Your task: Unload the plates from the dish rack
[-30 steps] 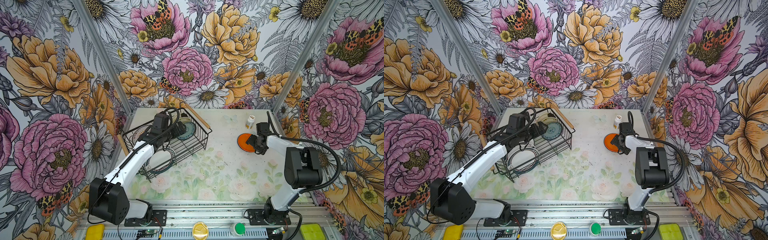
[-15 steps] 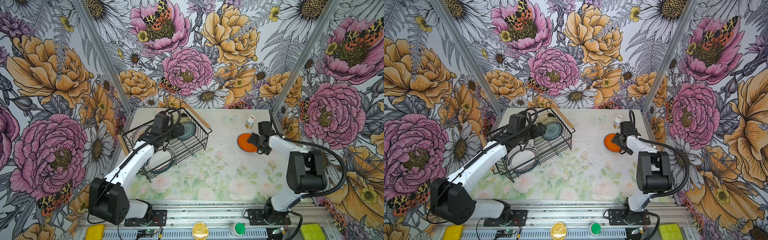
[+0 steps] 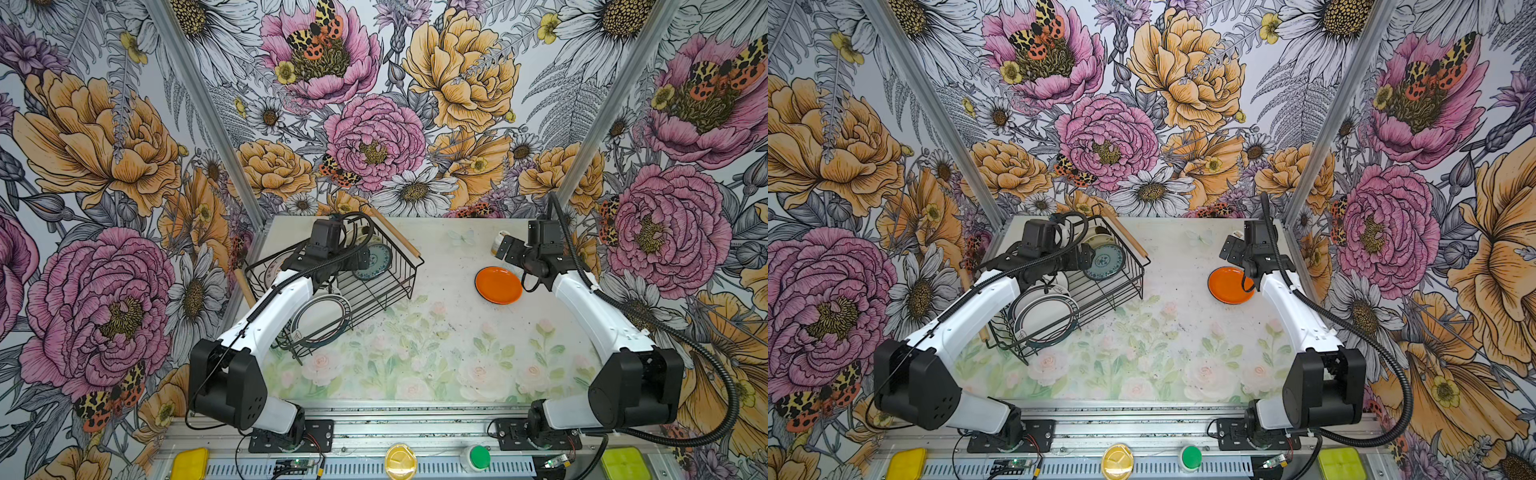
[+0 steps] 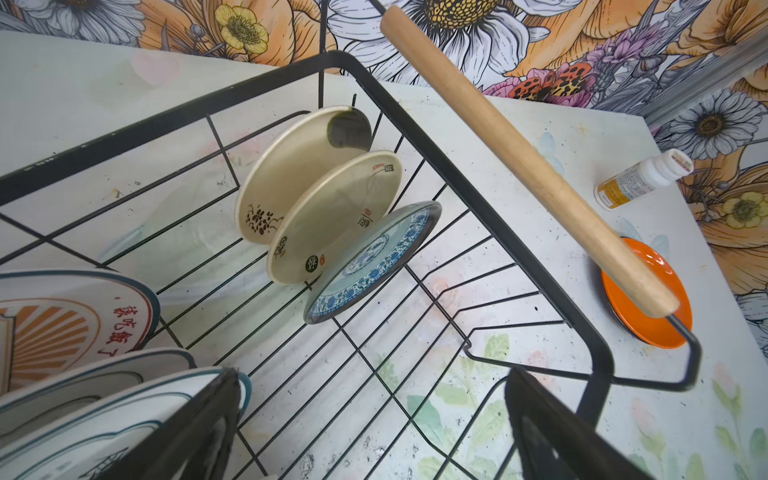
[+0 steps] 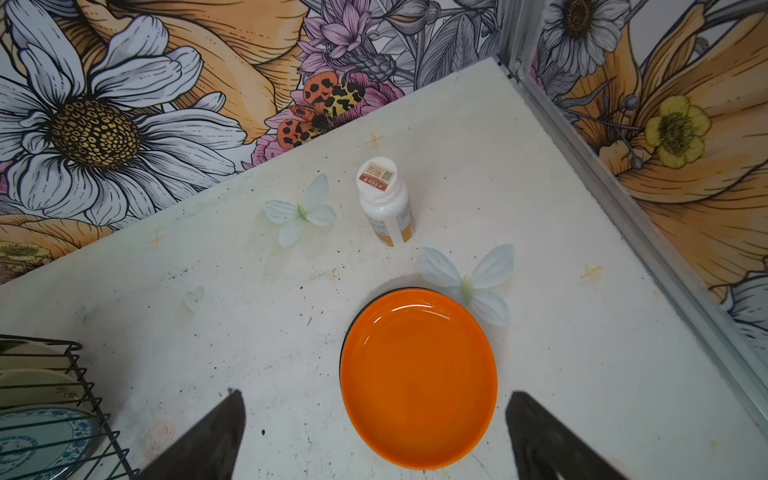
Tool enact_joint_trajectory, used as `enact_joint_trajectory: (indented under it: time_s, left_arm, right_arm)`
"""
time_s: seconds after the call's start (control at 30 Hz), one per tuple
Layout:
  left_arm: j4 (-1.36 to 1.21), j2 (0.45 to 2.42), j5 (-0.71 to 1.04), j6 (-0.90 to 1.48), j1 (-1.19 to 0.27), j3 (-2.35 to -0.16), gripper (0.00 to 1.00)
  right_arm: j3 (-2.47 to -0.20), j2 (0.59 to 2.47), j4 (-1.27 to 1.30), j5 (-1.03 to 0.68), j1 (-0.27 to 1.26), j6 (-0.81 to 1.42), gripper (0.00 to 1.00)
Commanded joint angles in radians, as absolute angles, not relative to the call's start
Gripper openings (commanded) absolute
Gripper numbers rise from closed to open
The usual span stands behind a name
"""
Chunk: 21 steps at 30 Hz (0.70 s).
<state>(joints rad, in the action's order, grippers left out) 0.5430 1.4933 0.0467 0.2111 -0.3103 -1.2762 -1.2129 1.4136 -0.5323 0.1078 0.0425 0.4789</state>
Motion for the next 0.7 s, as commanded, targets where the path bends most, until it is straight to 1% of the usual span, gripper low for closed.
enact_joint_trajectory:
  time_s: [0.0,0.17,0.37,0.5,0.67]
  left_arm:
    - [0.609,1.568,0.125,0.076,-0.313,-1.335,0.99]
    - [0.619,1.587,0.040,-0.018,-0.339,-1.366,0.99]
    - [0.618,1.596,0.081,-0.142,-0.335,-1.389,0.99]
    - [0.620,1.622,0.154,-0.220,-0.321,-1.404,0.97]
    - [0.632,1.659,0.137,-0.294,-0.308,-1.437,0.95]
  right_arm:
    - [-1.209,1.398,-0.506,0.070,0.042,0.430,0.99]
    - [-1.197,1.404,-0.499,0.068,0.041,0.404,0.99]
    - [-1.185,1.423,-0.485,0.063,0.041,0.392,0.99]
    - [-1.172,1.427,-0.462,0.055,0.041,0.385,0.99]
    - [-1.173,1.428,-0.459,0.063,0.038,0.366,0.99]
